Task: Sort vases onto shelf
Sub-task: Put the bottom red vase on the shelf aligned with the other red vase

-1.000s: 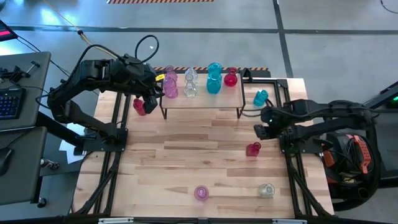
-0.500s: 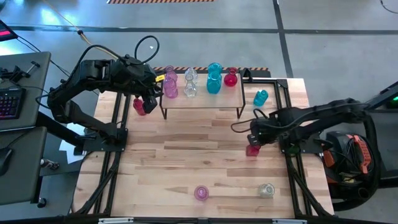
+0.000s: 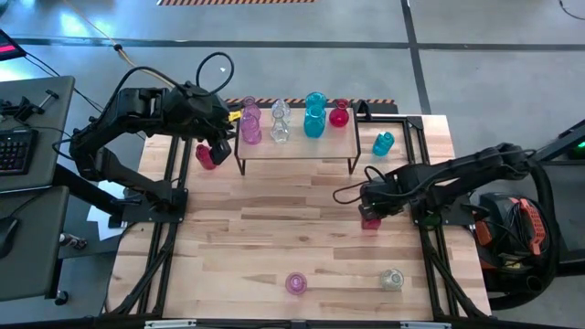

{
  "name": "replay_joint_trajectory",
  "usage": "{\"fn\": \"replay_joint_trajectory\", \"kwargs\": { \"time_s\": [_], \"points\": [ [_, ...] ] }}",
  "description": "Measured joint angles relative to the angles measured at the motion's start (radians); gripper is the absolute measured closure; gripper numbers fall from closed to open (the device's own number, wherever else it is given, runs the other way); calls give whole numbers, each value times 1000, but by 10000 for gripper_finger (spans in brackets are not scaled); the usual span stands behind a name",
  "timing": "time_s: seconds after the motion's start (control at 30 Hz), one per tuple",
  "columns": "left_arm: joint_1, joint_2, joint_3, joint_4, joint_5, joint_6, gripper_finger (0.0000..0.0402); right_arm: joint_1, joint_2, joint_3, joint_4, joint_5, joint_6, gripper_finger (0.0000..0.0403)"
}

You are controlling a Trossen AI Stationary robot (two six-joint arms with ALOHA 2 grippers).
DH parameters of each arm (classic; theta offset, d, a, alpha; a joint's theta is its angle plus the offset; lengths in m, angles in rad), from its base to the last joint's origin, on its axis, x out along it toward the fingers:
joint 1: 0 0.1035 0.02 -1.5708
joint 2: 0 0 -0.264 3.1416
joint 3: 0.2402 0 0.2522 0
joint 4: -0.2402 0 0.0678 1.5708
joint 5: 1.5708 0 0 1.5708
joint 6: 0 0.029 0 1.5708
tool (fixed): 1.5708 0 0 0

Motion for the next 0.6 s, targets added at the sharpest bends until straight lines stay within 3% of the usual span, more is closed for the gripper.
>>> {"fn": "replay_joint_trajectory", "kwargs": {
  "time_s": [0.2, 0.6],
  "points": [
    [0, 0, 0, -17, 0, -6, 307, -3, 5, 0, 7, 0, 0, 394],
    [0, 0, 0, -19, 0, -6, 307, -3, -26, 0, 67, -16, 19, 398]
  ]
}}
